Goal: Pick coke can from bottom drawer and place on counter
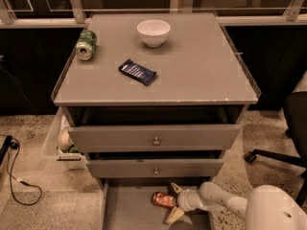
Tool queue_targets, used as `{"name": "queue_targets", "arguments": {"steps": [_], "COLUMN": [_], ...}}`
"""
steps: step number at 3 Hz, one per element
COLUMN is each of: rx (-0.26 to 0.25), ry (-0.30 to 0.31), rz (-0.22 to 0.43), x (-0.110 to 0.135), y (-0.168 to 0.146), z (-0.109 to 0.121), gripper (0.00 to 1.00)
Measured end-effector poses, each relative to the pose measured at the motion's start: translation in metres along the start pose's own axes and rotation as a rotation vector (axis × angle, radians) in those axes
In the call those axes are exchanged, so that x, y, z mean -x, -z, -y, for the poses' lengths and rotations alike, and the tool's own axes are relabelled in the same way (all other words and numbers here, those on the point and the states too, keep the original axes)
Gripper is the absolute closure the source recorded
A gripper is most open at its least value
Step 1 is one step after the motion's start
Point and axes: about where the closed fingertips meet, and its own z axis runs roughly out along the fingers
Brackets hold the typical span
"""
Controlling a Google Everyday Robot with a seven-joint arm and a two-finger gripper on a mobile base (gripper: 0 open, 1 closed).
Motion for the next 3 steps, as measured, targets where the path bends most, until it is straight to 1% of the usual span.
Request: {"name": "queue_targets", "arguments": {"steps": [1,2,3], "rx": [-0.036,-0.036,-0.036], "ry": [-0.064,-0.065,-0.065], "rz": [0.025,0.025,0.025], "x": [-0.0014,-0.0014,-0.0014], "y": [-0.0035,-0.0036,-0.0036], "z": [0.0018,0.0018,0.0017], "gripper": [0.0,0.19,0.42]}}
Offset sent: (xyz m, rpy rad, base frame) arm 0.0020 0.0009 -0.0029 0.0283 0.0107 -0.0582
